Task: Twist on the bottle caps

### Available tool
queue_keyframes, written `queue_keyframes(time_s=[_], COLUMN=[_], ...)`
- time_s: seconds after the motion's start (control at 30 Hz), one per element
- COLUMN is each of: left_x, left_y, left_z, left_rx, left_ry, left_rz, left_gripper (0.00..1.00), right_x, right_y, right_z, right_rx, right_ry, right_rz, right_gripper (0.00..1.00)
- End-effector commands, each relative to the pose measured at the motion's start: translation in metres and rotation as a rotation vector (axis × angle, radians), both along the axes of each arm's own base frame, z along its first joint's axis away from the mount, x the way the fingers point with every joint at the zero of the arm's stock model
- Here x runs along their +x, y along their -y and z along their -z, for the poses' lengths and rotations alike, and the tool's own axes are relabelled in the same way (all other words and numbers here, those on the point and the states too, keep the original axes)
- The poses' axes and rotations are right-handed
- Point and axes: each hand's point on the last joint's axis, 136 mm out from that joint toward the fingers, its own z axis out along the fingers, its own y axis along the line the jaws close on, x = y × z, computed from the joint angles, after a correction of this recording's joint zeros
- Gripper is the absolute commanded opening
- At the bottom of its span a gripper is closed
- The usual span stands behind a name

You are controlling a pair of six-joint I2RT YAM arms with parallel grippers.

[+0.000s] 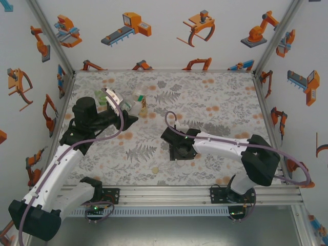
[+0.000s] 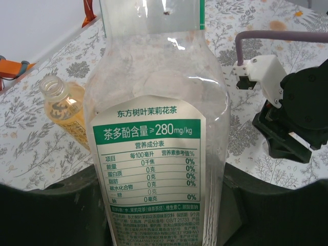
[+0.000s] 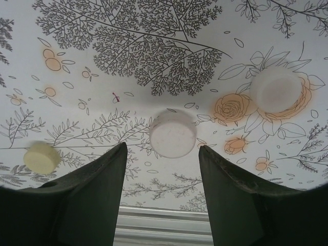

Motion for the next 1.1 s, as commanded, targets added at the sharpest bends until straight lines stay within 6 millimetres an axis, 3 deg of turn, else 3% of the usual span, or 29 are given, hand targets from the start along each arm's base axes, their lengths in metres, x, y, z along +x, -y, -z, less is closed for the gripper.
queue_keyframes(time_s=[0.0,0.3,1.07], left_x=[-0.001,-0.002,-0.007], left_y=[0.0,0.001,0.009], left_z=[-0.008,-0.007,-0.004], left_rx=[-0.025,-0.028,-0.024], left_ry=[0.022,0.018,0.007], left_rz=[-0.001,0.007,0.036], left_gripper=[0.04,0.05,0.07], right_x=[0.001,-0.005,-0.012], right_y=[0.001,0.001,0.008], right_z=[0.005,0.022,0.037], right_rx=[-0.028,-0.041,-0.061], right_ry=[-0.002,-0.047,-0.08], right_rz=[0.023,0.025,0.037], right_gripper=[0.56,0.55,0.49])
